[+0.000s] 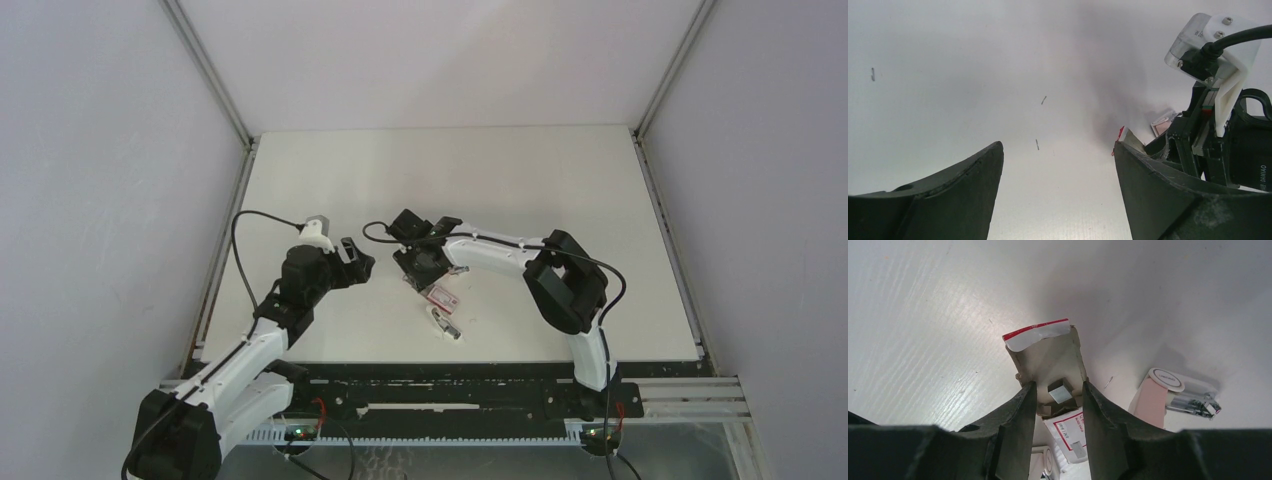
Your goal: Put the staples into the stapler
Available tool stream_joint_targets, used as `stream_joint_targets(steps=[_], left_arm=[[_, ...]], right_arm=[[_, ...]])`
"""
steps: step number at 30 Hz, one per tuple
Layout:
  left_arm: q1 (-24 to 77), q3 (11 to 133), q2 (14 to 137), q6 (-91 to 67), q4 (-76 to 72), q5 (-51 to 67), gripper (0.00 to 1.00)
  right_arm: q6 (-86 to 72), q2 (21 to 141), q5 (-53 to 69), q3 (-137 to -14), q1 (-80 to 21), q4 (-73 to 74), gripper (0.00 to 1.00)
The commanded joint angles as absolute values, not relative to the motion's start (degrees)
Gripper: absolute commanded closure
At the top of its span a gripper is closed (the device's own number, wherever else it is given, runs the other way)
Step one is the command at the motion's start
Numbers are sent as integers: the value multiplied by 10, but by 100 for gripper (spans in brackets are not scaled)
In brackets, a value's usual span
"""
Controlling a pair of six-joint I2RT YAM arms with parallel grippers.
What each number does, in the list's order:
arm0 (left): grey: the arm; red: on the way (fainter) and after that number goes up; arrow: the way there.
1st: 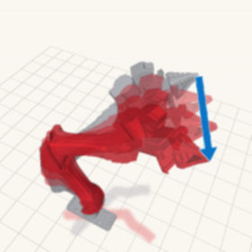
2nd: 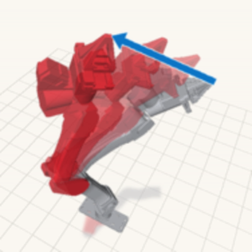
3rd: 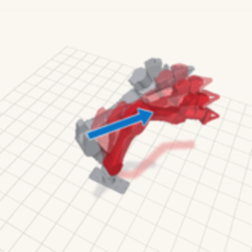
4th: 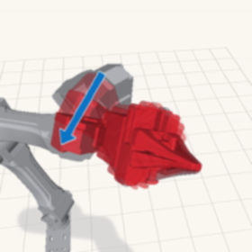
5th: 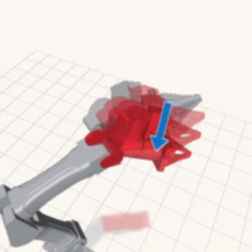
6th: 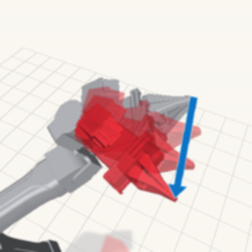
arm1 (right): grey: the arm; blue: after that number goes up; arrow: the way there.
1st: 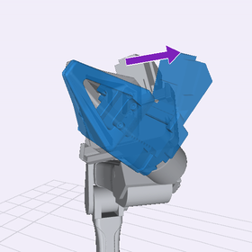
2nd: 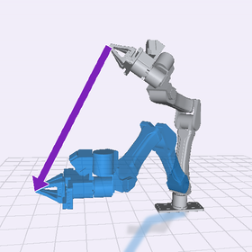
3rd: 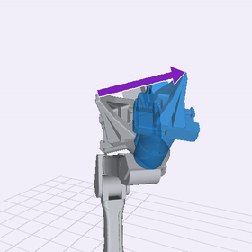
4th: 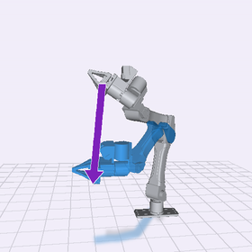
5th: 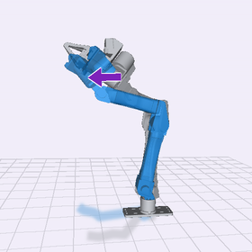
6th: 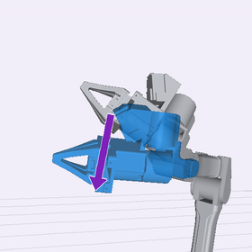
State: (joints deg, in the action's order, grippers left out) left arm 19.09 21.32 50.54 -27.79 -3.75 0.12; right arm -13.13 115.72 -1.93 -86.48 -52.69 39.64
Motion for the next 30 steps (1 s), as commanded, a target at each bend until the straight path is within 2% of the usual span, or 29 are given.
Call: stream_joint_targets(steps=[1,9,17,30], left_arm=[[186,196,491,-261,-64,-3,15],[186,192,489,-257,-63,-3,15],[185,191,492,-252,-69,5,15],[186,191,498,-252,-72,1,15]], right_arm=[[-189,1131,-50,-882,-536,405,62],[-157,1131,-49,-863,-540,385,72],[-51,1121,-10,-843,-546,366,75],[44,1126,6,-832,-549,356,75]])
